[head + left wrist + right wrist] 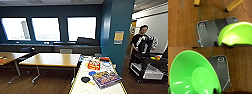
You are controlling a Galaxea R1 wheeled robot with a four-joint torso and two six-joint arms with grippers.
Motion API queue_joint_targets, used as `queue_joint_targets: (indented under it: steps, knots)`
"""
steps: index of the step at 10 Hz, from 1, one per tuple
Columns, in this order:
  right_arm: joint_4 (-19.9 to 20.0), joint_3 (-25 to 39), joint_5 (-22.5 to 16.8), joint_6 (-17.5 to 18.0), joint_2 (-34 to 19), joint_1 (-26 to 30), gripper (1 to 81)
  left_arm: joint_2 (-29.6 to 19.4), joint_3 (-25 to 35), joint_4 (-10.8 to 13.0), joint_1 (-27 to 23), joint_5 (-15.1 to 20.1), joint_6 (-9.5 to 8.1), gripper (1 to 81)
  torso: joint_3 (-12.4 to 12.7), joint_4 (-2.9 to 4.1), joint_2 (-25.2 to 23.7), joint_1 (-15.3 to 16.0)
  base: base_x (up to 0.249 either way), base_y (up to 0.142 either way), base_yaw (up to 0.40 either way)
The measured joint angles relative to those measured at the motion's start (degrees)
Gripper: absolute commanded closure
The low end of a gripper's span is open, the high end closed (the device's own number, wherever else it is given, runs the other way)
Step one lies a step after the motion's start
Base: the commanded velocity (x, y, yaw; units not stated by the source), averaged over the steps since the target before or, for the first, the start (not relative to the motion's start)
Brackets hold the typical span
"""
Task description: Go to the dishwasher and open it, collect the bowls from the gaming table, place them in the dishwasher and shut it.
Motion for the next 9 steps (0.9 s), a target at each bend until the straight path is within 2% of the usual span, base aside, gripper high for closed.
queue_joint_targets:
  steps: [3, 9]
  knots:
    - [0.0, -0.5, 0.1, -0.1, 0.5, 0.5, 81.1, 2.6, -3.4, 0.0, -0.1, -3.4, 0.04, 81.1, 0.0, 0.00, 0.0, 0.1, -0.072, 0.000, 0.000]
    - [-0.1, -2.9, -0.5, -0.1, 2.0, -0.2, 81.1, 4.0, -5.0, 0.3, 1.2, -3.7, 0.34, 81.1, 0.1, 0.00, -0.1, -0.1, -0.090, 0.000, 0.000]
